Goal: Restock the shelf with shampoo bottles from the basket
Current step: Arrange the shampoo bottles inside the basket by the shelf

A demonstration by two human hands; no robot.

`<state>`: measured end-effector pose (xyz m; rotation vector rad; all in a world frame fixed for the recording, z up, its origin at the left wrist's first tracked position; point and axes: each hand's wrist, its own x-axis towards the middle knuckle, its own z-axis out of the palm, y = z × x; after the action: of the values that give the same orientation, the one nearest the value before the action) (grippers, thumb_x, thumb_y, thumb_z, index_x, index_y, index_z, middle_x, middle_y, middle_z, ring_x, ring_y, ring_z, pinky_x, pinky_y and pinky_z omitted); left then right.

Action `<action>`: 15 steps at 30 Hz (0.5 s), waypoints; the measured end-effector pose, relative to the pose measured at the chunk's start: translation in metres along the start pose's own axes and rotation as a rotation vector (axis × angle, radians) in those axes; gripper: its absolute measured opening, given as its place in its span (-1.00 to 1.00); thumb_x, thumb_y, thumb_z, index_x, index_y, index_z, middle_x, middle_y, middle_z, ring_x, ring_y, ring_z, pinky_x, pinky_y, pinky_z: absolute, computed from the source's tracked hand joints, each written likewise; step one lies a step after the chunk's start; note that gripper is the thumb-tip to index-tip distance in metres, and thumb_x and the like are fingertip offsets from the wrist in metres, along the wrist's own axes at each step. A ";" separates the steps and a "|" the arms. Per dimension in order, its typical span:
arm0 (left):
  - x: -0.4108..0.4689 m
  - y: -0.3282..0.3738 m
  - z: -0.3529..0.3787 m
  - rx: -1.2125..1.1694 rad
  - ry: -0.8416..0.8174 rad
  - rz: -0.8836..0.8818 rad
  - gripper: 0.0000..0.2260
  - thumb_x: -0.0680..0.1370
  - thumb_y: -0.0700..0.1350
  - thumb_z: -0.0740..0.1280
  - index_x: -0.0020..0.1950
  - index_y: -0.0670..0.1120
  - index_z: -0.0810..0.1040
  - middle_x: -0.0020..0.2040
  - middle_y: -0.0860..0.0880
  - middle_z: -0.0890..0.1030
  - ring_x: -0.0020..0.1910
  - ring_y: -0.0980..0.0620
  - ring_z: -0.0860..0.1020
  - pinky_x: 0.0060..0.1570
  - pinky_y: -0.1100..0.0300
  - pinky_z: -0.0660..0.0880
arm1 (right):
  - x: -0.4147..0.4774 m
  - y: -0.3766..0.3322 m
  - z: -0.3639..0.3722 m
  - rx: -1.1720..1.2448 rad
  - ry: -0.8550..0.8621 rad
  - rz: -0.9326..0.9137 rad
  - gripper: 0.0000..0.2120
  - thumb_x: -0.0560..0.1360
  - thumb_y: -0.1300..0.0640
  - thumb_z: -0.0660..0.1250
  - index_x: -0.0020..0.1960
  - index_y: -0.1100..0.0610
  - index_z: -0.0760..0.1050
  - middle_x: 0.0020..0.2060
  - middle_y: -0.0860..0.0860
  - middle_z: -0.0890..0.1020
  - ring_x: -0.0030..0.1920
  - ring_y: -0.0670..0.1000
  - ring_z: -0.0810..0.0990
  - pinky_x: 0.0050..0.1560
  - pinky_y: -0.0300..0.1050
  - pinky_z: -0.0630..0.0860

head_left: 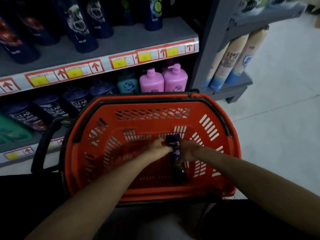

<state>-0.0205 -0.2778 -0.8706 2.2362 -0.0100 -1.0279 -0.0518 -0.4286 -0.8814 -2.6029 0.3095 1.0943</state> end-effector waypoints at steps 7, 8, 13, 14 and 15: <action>0.051 -0.011 0.032 -0.135 -0.044 -0.163 -0.54 0.47 -0.18 0.48 0.35 -0.16 0.49 0.30 -0.15 0.57 0.26 -0.13 0.54 0.15 0.09 0.47 | 0.030 0.010 0.011 0.165 -0.041 -0.028 -0.63 0.61 0.24 0.33 0.41 0.21 0.44 0.24 0.16 0.57 0.25 0.15 0.56 0.09 -0.23 0.41; 0.058 -0.013 0.036 -0.170 -0.051 -0.198 -0.52 0.48 -0.15 0.47 0.37 -0.16 0.46 0.32 -0.16 0.54 0.28 -0.13 0.52 0.15 0.07 0.46 | 0.036 0.011 0.016 0.184 -0.040 -0.056 -0.63 0.58 0.26 0.36 0.37 0.17 0.45 0.19 0.12 0.57 0.19 0.11 0.57 0.17 -0.16 0.48; 0.073 -0.013 0.047 -0.413 -0.174 -0.375 -0.59 0.62 -0.03 0.32 0.43 -0.15 0.44 0.33 -0.16 0.54 0.30 -0.17 0.52 0.33 -0.04 0.46 | 0.089 0.038 0.048 0.438 -0.007 -0.088 -0.52 0.37 0.28 0.54 0.24 0.04 0.54 0.04 0.06 0.67 0.08 0.09 0.67 0.14 0.17 0.64; 0.075 -0.014 0.048 -0.435 -0.171 -0.389 -0.62 0.63 -0.01 0.31 0.41 -0.13 0.47 0.29 -0.17 0.57 0.27 -0.16 0.54 0.32 -0.07 0.48 | 0.085 0.035 0.046 0.474 0.005 -0.087 -0.53 0.40 0.26 0.54 0.25 0.03 0.54 0.06 0.06 0.67 0.09 0.08 0.66 0.19 0.16 0.62; 0.076 -0.014 0.048 -0.444 -0.163 -0.399 -0.64 0.64 0.00 0.31 0.38 -0.13 0.48 0.26 -0.17 0.58 0.23 -0.15 0.56 0.29 -0.06 0.50 | 0.084 0.035 0.047 0.514 0.017 -0.074 -0.57 0.43 0.24 0.53 0.25 0.03 0.54 0.07 0.06 0.67 0.10 0.08 0.66 0.22 0.16 0.60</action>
<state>-0.0046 -0.3151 -0.9521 1.7793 0.5587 -1.2742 -0.0355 -0.4516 -0.9798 -2.1481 0.4300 0.8334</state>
